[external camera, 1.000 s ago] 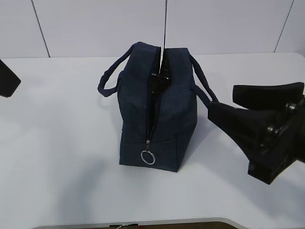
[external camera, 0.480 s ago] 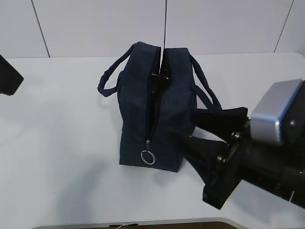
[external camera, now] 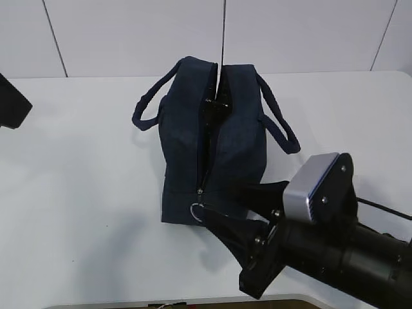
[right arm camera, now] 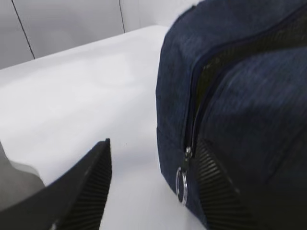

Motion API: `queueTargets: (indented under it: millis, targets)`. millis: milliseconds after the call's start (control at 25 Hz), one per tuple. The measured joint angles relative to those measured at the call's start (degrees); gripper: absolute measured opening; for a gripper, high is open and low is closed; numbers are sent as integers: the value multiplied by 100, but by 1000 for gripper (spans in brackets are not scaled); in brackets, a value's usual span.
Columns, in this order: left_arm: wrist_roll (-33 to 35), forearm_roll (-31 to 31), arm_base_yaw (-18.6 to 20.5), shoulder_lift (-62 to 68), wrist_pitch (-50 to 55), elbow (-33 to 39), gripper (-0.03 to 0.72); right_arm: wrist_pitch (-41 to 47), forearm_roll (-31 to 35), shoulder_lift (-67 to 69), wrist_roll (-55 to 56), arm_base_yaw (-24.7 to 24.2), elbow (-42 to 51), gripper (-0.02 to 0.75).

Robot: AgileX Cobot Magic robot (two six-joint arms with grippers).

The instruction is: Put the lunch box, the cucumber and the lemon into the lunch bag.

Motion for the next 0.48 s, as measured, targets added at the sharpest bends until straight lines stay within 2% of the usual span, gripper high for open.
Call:
queueTargets:
  millis: [200,480]
  targets:
    - [0,-9,0,0,0,0,244,-380,0,541,13,0,-10,444]
    - [0,-9,0,0,0,0,244,-442,25,1014,13,0,-10,444]
